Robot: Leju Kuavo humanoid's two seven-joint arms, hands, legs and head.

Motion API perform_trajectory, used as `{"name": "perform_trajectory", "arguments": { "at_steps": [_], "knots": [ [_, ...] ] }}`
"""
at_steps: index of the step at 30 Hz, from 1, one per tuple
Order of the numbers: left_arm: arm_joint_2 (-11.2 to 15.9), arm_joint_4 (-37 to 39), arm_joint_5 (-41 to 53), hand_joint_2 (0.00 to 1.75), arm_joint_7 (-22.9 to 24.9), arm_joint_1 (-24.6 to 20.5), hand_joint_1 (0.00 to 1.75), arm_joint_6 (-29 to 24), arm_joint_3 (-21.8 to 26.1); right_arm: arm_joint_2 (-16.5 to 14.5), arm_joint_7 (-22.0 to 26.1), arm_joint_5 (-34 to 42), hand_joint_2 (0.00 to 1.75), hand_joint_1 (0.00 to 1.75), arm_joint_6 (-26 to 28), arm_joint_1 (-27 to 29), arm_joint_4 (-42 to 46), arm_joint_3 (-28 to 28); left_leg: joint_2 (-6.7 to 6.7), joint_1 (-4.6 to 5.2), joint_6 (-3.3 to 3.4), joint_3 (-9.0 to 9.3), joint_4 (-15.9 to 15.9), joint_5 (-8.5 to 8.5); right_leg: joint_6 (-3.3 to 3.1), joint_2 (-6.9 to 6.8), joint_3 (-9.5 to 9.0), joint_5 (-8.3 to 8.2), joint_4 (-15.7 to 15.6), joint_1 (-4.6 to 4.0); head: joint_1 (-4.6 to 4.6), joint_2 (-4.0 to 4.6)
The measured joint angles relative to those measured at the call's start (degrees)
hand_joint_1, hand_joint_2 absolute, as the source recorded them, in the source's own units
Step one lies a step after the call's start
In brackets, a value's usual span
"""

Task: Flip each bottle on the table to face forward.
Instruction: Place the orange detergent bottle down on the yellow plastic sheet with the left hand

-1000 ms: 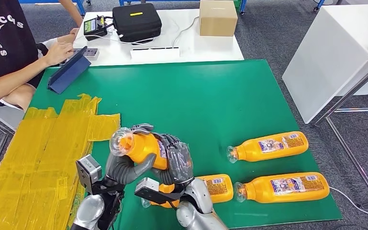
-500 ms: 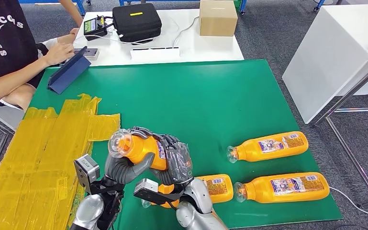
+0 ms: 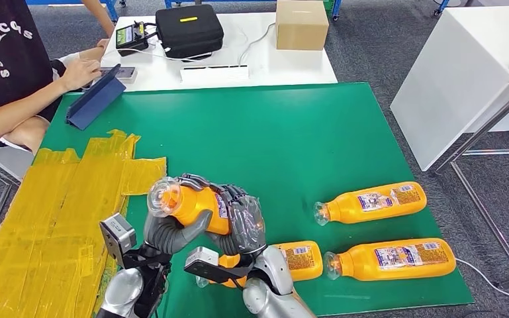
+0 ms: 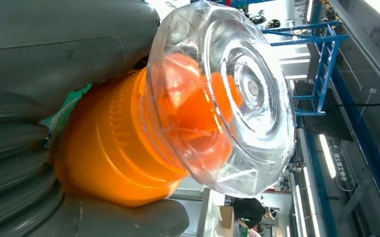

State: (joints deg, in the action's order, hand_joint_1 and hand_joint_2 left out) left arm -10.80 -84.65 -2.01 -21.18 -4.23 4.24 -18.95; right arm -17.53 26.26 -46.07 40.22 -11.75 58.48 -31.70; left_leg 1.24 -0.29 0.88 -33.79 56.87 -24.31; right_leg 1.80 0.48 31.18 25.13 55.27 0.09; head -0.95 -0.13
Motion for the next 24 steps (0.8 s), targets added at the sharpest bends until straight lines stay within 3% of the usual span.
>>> {"name": "perform_trajectory", "arguments": {
  "at_steps": [2,3,24],
  "knots": [
    [0.00,0.00,-0.02,1.75,-0.05,-0.01,0.08,0.00,0.01,0.00,0.12,-0.12,1.75,1.75,0.00,0.00,0.04,-0.04,0.00,0.00,0.00,0.00,0.00,0.00,0.00,0.00,0.00,0.00,0.00,0.00,0.01,0.00],
    [0.00,0.00,-0.03,1.75,-0.07,-0.03,0.00,0.00,0.01,0.00,0.18,-0.35,1.75,1.75,0.00,0.00,0.09,-0.09,0.00,0.00,0.00,0.00,0.00,0.00,0.00,0.00,0.00,0.00,0.00,0.00,0.00,0.00],
    [0.01,0.86,-0.29,1.75,-0.08,-0.03,0.00,-0.69,0.52,-0.05,1.17,-1.16,1.75,1.75,0.00,-0.40,-1.16,-1.64,0.00,0.00,0.00,-0.01,0.00,0.00,0.00,0.00,0.01,0.00,0.00,0.00,-0.01,0.00]
  ]
}}
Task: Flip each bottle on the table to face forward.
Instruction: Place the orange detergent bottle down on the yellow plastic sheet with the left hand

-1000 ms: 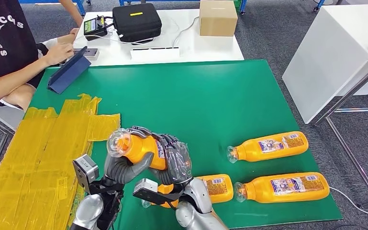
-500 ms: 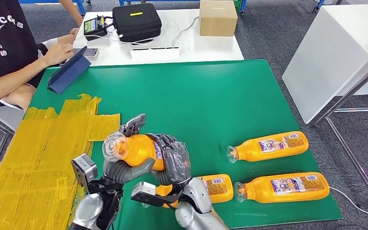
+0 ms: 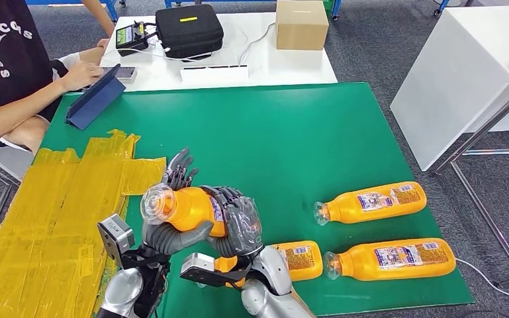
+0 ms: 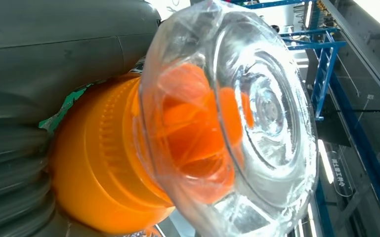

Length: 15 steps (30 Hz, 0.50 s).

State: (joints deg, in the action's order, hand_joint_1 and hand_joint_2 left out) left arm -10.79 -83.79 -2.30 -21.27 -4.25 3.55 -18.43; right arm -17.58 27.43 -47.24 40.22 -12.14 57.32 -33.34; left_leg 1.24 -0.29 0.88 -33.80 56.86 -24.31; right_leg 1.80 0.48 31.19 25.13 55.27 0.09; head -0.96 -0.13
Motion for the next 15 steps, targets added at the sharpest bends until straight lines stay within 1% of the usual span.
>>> {"name": "perform_trajectory", "arguments": {
  "at_steps": [1,2,5,6,15],
  "knots": [
    [0.01,0.02,-0.04,1.75,0.00,0.02,0.00,-0.01,0.05,-0.01,0.00,0.02,1.75,1.75,0.00,-0.05,-0.14,-0.08,0.00,0.00,0.00,0.00,0.00,0.00,0.00,0.00,0.00,0.00,0.00,0.00,-0.01,0.00],
    [0.01,0.04,-0.12,1.75,0.00,0.05,0.13,-0.04,0.10,-0.02,-0.03,0.07,1.75,1.75,0.00,-0.13,-0.33,-0.20,0.00,0.00,0.00,0.00,0.00,0.00,0.00,0.00,0.00,0.00,0.00,0.00,-0.01,0.00],
    [0.02,0.06,-0.29,1.75,0.00,0.15,1.44,-0.16,0.22,-0.06,-0.28,0.20,1.75,1.75,0.00,-0.43,-1.06,-0.69,0.00,0.00,0.00,0.00,0.00,0.00,0.00,0.00,0.00,0.00,0.00,0.00,0.01,0.00],
    [0.02,0.06,-0.32,1.75,-0.01,0.19,1.75,-0.18,0.26,-0.08,-0.36,0.24,1.75,1.75,0.00,-0.52,-1.28,-0.83,0.00,0.00,0.00,0.00,0.00,0.00,0.00,0.00,0.01,0.00,0.00,0.00,0.01,0.00],
    [0.03,0.08,-0.41,1.75,-0.13,0.25,1.75,-0.20,0.31,-0.16,-0.28,0.49,1.75,1.75,0.00,-0.72,-1.87,-1.02,0.00,0.00,0.00,0.00,0.00,0.00,0.00,0.00,0.01,0.00,0.00,0.00,0.01,0.00]
  ]
}}
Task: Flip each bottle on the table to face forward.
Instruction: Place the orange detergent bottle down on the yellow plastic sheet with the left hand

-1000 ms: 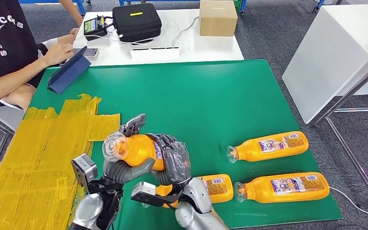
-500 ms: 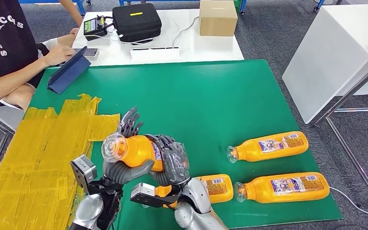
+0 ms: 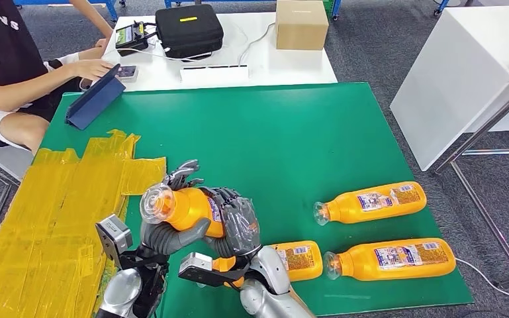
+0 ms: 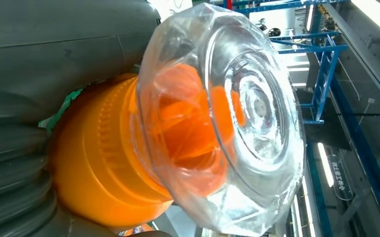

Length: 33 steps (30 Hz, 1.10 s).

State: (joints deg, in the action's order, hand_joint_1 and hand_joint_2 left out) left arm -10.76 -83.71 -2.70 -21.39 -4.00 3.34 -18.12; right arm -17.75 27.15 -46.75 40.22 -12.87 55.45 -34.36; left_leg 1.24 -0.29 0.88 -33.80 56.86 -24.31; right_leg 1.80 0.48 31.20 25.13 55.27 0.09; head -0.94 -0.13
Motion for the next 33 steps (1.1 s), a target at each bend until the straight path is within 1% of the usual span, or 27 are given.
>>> {"name": "perform_trajectory", "arguments": {
  "at_steps": [16,17,20,21,27,33],
  "knots": [
    [-0.01,0.00,-0.29,1.75,-0.26,-0.34,1.75,0.08,0.01,0.00,0.02,-0.78,1.75,1.75,0.00,0.07,0.60,0.18,0.00,0.00,0.00,0.00,0.00,0.00,0.00,0.00,0.01,0.00,0.00,0.00,0.00,0.00],
    [-0.01,0.00,-0.29,1.75,-0.28,-0.39,1.75,0.08,0.00,0.00,0.02,-0.85,1.75,1.66,0.00,0.09,0.74,0.22,0.00,0.00,0.00,0.00,0.00,0.00,0.00,0.00,0.01,0.00,0.00,0.00,0.00,0.00],
    [-0.01,0.00,-0.28,1.75,-0.35,-0.53,1.75,0.11,0.00,0.00,0.02,-1.11,1.75,0.35,0.00,0.21,1.28,0.28,0.00,0.00,0.00,0.00,0.00,0.00,0.00,0.00,0.01,0.00,0.00,0.00,0.00,0.00],
    [-0.01,0.00,-0.28,1.75,-0.37,-0.64,1.75,0.13,0.00,0.00,0.06,-1.24,1.75,0.00,0.00,0.29,1.56,0.32,0.00,0.00,0.00,0.00,0.00,0.00,0.00,0.00,0.01,0.00,0.00,0.00,0.00,0.00],
    [-0.03,-0.03,-0.09,1.75,-0.46,-1.26,1.75,0.18,-0.04,0.00,1.86,-0.47,1.75,0.00,0.00,1.30,4.08,2.00,0.00,0.00,0.00,0.00,0.00,0.00,0.00,0.00,0.00,0.00,0.00,0.00,0.00,0.00],
    [-0.06,-0.59,0.38,1.75,-0.96,-1.29,1.75,-0.78,-0.04,0.11,2.39,1.29,1.75,0.00,0.00,2.61,8.00,3.17,0.00,0.00,0.00,-0.01,0.00,0.00,0.00,0.00,0.00,0.00,0.00,0.00,0.01,0.00]
  ]
}}
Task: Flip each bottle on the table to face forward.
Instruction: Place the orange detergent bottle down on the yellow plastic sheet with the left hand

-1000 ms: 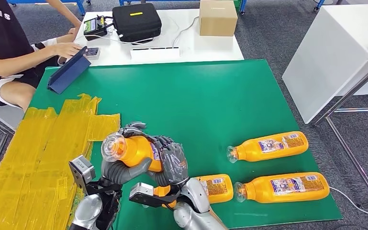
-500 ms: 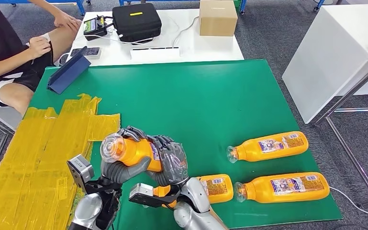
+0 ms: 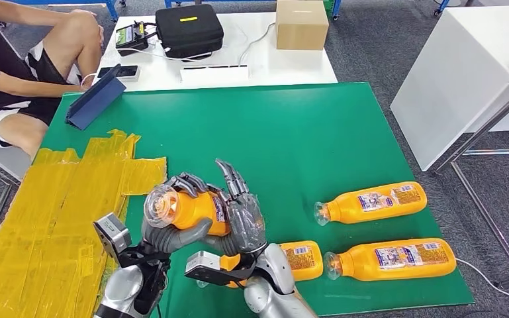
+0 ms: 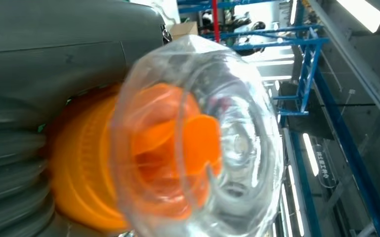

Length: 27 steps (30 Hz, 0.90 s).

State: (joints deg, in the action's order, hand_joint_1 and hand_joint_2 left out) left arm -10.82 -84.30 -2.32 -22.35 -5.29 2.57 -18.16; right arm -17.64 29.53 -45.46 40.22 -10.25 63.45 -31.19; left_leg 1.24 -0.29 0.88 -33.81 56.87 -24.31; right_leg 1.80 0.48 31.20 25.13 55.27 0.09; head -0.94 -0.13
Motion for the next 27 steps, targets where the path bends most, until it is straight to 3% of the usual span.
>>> {"name": "perform_trajectory", "arguments": {
  "at_steps": [8,17,19,27],
  "knots": [
    [0.03,-2.38,0.38,1.75,-0.49,0.07,1.75,-2.24,1.79,1.02,-0.75,3.67,1.75,0.00,-0.07,2.64,8.50,0.62,0.01,0.00,0.00,-0.02,0.00,0.00,0.00,-0.01,0.00,0.00,0.00,-0.01,0.00,0.00],
    [0.00,-3.48,1.82,1.75,-1.01,0.10,1.75,-3.64,2.32,1.33,-0.90,4.07,1.75,0.00,-0.11,3.65,11.54,0.81,0.02,0.00,0.00,-0.02,0.00,0.00,0.00,-0.01,0.00,0.00,0.00,0.00,0.00,0.00],
    [-0.02,-3.85,5.18,1.75,-1.91,0.12,1.75,-7.07,2.64,1.43,-0.90,4.50,1.75,0.00,-0.10,3.90,12.51,0.85,0.01,0.00,0.00,-0.02,0.00,0.00,0.00,-0.01,0.00,0.00,0.00,0.00,0.00,0.00],
    [0.11,-7.34,33.00,1.75,-1.85,0.19,1.75,-30.12,6.08,1.60,-1.95,5.21,1.75,0.00,-0.74,5.17,20.39,1.45,-0.01,-0.01,0.00,-0.02,0.00,0.00,0.00,-0.01,0.04,0.00,0.00,-0.01,-0.01,0.00]
  ]
}}
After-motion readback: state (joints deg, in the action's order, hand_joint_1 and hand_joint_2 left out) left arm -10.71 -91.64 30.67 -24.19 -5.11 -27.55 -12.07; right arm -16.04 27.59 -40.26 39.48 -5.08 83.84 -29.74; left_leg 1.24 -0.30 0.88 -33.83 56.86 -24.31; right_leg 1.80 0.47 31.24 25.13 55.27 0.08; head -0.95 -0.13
